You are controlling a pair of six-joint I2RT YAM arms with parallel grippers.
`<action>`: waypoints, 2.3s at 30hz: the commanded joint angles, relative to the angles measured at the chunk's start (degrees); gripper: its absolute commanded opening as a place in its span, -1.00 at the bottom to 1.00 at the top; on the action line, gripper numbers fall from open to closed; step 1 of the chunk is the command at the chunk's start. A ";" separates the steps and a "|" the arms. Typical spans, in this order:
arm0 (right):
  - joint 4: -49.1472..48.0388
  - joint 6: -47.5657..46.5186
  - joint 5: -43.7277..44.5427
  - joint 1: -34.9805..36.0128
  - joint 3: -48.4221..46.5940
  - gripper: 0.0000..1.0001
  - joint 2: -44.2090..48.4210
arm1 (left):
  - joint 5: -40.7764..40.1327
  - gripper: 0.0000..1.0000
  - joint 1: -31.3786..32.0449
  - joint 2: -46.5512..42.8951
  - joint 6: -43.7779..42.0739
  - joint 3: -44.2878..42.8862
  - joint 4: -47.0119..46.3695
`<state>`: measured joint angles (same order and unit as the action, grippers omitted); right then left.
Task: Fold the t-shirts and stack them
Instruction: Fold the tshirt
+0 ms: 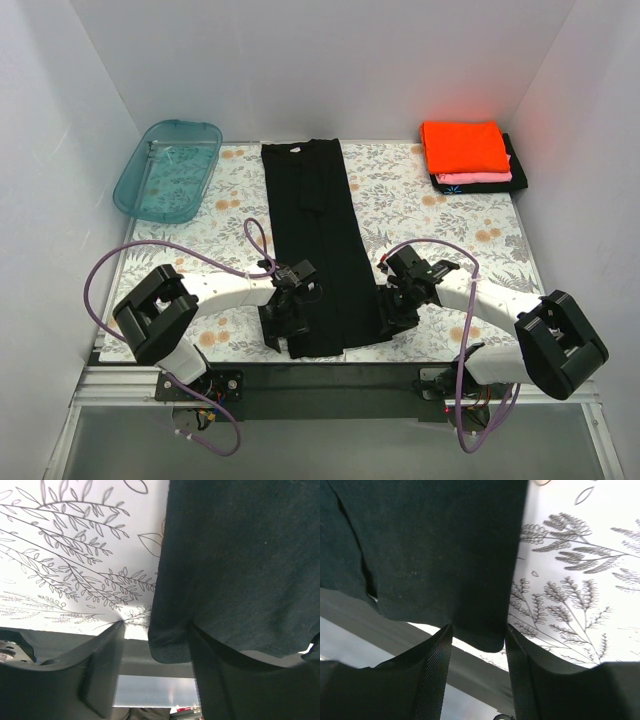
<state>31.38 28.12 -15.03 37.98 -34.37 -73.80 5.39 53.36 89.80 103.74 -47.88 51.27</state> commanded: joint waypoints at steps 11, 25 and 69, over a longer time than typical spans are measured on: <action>1.93 -0.87 1.23 0.34 1.41 0.03 -1.52 | 0.23 0.25 1.30 -2.79 -0.29 -2.04 1.74; 1.41 -1.40 2.02 0.34 3.26 -0.16 -2.05 | 3.22 -0.45 1.83 0.90 -1.35 0.77 -1.69; -7.47 -15.55 8.35 -10.73 -52.55 -0.97 -34.91 | -7.85 -1.00 -33.06 10.22 -31.06 -22.52 -29.02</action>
<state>27.05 13.98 -6.20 27.77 -83.94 -107.50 -0.95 20.88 99.83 75.55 -68.64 26.72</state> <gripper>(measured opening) 0.029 0.039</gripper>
